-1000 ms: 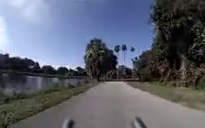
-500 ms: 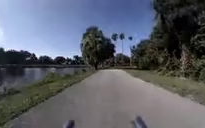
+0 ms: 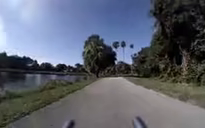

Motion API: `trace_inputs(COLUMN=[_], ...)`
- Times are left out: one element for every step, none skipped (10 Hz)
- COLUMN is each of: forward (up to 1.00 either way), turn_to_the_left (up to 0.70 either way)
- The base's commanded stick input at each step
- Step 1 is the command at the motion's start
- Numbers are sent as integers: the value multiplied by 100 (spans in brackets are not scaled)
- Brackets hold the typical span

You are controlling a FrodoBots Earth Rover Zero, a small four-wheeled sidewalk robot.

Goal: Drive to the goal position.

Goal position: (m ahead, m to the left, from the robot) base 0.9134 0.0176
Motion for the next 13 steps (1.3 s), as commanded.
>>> trace_inputs(forward=[85, 85, 85, 85, 85, 85, 85, 85, 80, 62, 45, 28, 10], turn_to_the_left=[0, 0, 0, 0, 0, 0, 0, 0, 0, 0, 0, 0, 0])
